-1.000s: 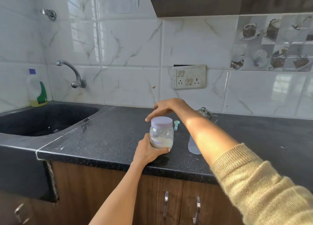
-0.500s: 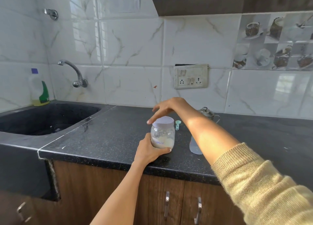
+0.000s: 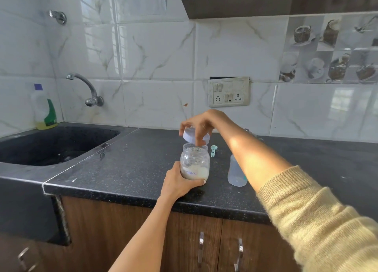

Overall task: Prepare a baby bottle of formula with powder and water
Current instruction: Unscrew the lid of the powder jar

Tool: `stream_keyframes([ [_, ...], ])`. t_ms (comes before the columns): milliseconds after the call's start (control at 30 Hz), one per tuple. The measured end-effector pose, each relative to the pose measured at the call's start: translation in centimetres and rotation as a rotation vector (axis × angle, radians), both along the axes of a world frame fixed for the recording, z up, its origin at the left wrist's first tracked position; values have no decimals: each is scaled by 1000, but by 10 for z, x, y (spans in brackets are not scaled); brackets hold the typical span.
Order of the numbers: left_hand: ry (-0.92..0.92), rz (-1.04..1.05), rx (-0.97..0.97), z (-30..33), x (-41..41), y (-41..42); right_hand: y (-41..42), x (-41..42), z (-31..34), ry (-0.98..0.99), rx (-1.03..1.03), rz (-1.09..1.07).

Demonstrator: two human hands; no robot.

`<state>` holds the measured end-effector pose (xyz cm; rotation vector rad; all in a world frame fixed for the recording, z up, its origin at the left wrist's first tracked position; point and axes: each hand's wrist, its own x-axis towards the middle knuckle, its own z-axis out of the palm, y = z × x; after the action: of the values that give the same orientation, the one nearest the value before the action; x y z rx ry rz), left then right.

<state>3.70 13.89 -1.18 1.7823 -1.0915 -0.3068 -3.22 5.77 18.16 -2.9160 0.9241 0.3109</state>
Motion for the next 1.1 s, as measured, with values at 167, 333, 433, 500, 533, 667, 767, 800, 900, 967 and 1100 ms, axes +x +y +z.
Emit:
stream_keyframes([
  [167, -1, 6, 11, 1, -2, 2, -18, -8, 7, -318, -59, -142],
  [333, 5, 21, 2, 3, -4, 3, -39, -12, -20, -784, 37, -360],
  [433, 14, 22, -10, 2, -4, 3, -47, -9, -39, -846, 167, -525],
  [500, 14, 22, -17, 1, -3, 3, -51, -4, -51, -797, 223, -596],
  [533, 15, 22, -21, 1, -3, 2, -54, -1, -55, -784, 243, -620],
  [667, 23, 23, -33, -1, -1, 0, -64, 13, -78, -791, 333, -678],
  [767, 15, 31, -32, -3, 0, -1, -70, 21, -93, -809, 483, -718],
  [800, 16, 35, -34, -4, 0, -2, -70, 24, -97, -827, 546, -719],
  [900, 19, 61, -43, -5, 2, -2, -77, 32, -111, -841, 653, -692],
  [967, 19, 73, -52, -6, 2, -2, -82, 35, -122, -895, 630, -690],
  [1100, 20, 76, -63, -5, 2, -1, -94, 33, -137, -916, 573, -683],
])
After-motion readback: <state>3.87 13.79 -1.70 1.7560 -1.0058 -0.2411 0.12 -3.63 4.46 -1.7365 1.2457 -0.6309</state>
